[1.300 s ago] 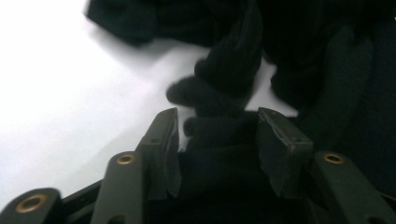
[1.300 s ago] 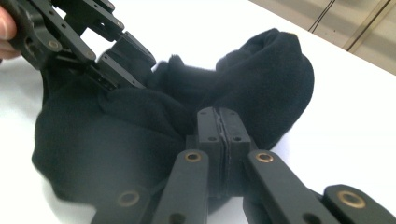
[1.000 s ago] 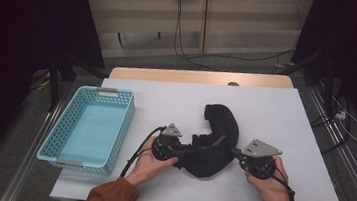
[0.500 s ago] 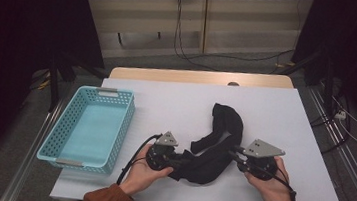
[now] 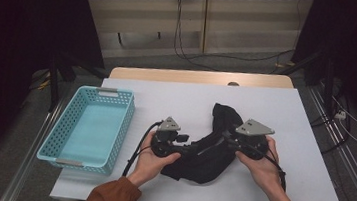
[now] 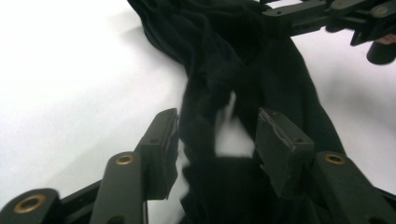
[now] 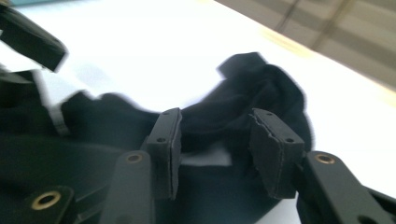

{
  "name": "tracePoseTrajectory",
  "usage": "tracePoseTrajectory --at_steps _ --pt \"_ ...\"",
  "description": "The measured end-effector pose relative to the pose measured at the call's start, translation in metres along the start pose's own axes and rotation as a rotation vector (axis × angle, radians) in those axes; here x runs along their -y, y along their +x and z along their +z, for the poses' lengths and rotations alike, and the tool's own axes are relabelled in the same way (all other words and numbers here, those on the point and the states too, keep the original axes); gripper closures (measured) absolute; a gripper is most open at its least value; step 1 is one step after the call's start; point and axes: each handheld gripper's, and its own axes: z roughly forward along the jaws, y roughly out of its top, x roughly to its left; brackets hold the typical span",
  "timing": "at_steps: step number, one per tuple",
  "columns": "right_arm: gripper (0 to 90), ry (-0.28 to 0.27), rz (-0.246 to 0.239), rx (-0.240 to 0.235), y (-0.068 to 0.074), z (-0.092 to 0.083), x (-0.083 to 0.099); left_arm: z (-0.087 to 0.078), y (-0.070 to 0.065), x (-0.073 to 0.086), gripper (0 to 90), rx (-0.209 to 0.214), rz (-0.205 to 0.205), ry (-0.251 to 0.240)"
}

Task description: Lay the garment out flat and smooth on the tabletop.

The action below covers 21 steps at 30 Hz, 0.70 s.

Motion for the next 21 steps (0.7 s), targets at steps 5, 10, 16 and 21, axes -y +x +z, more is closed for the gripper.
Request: tracePoseTrajectory --at_steps 5,10,16,21 --pt "57.3 0.033 0.052 0.032 -0.007 0.016 0.004 0.017 0.006 0.002 48.6 -0.011 -0.007 0.032" --pt "80.0 0.086 0.01 -0.003 -0.002 0.025 0.015 0.033 0.004 0.012 48.6 -0.052 0.044 0.108" --pt "86.7 0.066 0.006 -0.046 0.005 0.017 0.014 0.037 0.005 0.016 75.6 -0.05 0.02 0.12" --pt "86.8 0.013 -0.018 -0.081 0.013 0.006 0.007 0.031 0.007 0.014 83.3 -0.063 -0.008 0.091"
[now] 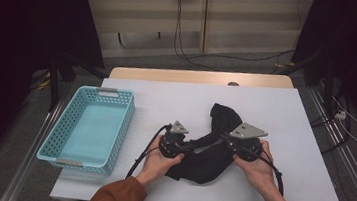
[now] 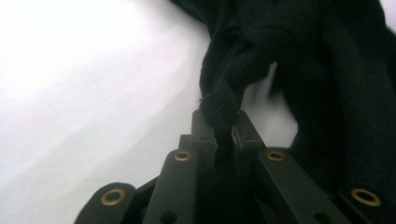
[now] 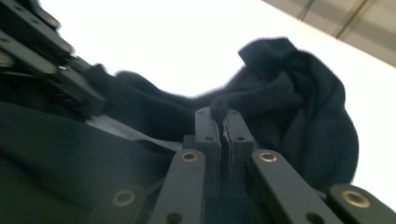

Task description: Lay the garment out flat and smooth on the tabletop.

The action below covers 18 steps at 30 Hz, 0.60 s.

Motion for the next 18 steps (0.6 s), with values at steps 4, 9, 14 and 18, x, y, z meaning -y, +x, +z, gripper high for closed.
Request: tracePoseTrajectory --at_steps 4,9,14,18 --pt "86.8 -0.028 0.018 -0.015 0.001 -0.006 -0.003 -0.011 0.006 -0.004 83.8 -0.033 -0.014 -0.037" --pt "86.9 -0.059 -0.005 -0.054 0.01 -0.017 -0.009 -0.027 0.018 -0.009 84.0 -0.056 -0.055 -0.097" --pt "86.9 -0.074 -0.023 -0.095 0.022 -0.029 -0.008 -0.044 0.028 -0.013 84.1 -0.077 -0.087 -0.154" --pt "86.9 -0.053 -0.052 -0.128 0.032 -0.033 0.0 -0.054 0.033 -0.016 84.1 -0.082 -0.107 -0.197"
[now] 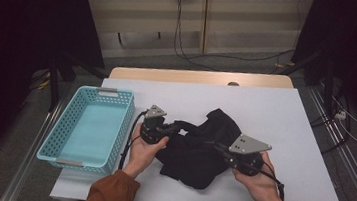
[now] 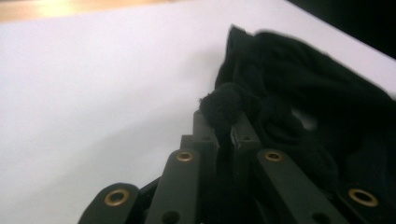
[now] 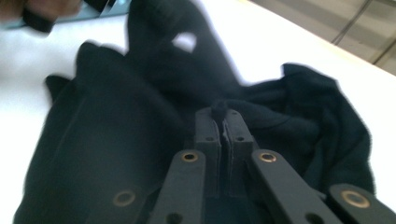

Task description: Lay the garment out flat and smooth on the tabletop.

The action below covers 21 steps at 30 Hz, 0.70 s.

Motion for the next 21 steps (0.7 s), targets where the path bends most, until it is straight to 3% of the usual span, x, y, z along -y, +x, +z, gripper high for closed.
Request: tracePoseTrajectory --at_steps 7,9,10,13,14,16,17,18,21 --pt "86.7 0.059 -0.006 -0.072 0.015 0.007 0.018 -0.011 -0.004 -0.009 84.1 0.012 0.025 -0.052" --pt "86.7 0.049 -0.012 -0.114 0.024 0.008 0.015 -0.013 -0.006 -0.011 84.1 0.015 0.032 -0.059" --pt "86.6 0.045 -0.037 -0.142 0.034 0.011 0.01 -0.014 -0.008 -0.012 84.1 0.019 0.03 -0.071" --pt "86.4 0.046 -0.056 -0.174 0.043 0.015 0.008 -0.018 -0.009 -0.014 84.1 0.024 0.026 -0.091" --pt "86.3 0.056 -0.065 -0.177 0.046 0.017 0.008 -0.019 -0.008 -0.014 84.1 0.024 0.031 -0.088" --pt "85.6 0.087 -0.108 -0.144 0.048 0.021 0.009 -0.02 -0.006 -0.014 84.1 0.02 0.031 -0.088" --pt "85.2 0.104 -0.107 -0.131 0.046 0.023 0.011 -0.02 -0.006 -0.013 84.1 0.021 0.029 -0.087" --pt "83.4 0.113 -0.097 -0.129 0.042 0.024 0.013 -0.021 -0.006 -0.013 84.0 0.02 0.031 -0.088" --pt "66.1 0.094 -0.042 -0.134 0.031 0.02 0.012 -0.022 -0.006 -0.014 84.0 0.031 0.035 -0.091"
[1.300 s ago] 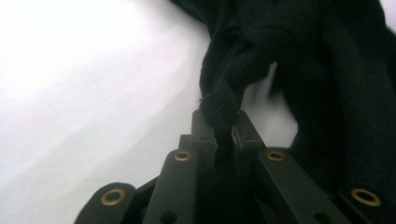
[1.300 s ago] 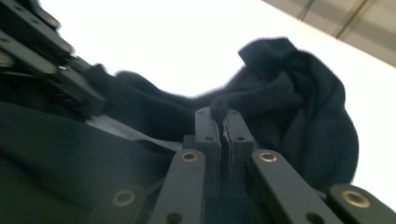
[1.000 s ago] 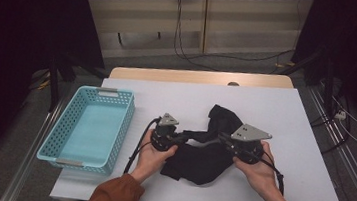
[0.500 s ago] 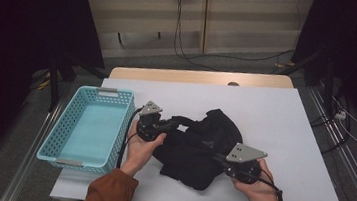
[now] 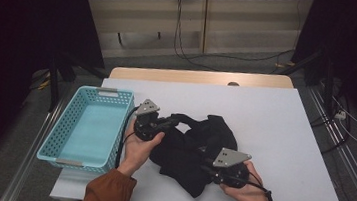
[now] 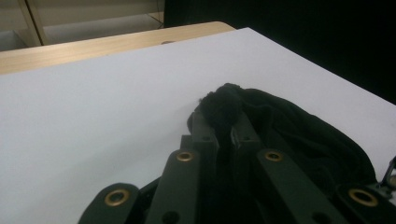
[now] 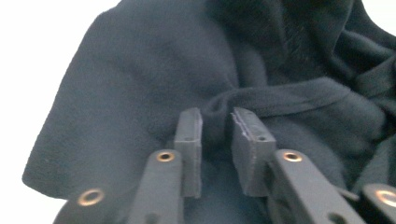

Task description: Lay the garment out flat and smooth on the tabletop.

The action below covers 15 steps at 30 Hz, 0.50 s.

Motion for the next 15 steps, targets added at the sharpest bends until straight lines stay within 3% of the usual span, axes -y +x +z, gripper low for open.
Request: tracePoseTrajectory --at_steps 1,3,6,11,12,13,15 --pt "66.1 0.0 0.0 0.0 0.0 0.0 0.0 0.0 0.0 0.0 84.0 -0.001 0.007 0.001" --pt "55.0 -0.02 0.021 0.012 -0.003 -0.005 -0.004 0.0 0.0 -0.001 84.0 0.001 0.003 -0.003" --pt "48.1 -0.064 0.027 0.039 -0.008 -0.013 -0.009 -0.001 -0.002 -0.003 84.0 0.008 0.005 -0.008" --pt "48.1 -0.11 0.062 0.086 -0.021 -0.02 -0.018 0.0 -0.013 -0.01 84.0 0.031 0.024 -0.032" --pt "49.8 -0.127 0.087 0.103 -0.025 -0.02 -0.024 0.001 -0.02 -0.013 84.0 0.051 0.052 -0.031" --pt "49.8 -0.127 0.087 0.103 -0.025 -0.02 -0.024 0.001 -0.02 -0.013 84.0 0.051 0.052 -0.031" --pt "50.8 -0.12 0.067 0.155 -0.026 -0.02 -0.033 0.001 -0.027 -0.015 84.0 0.071 0.073 -0.034"
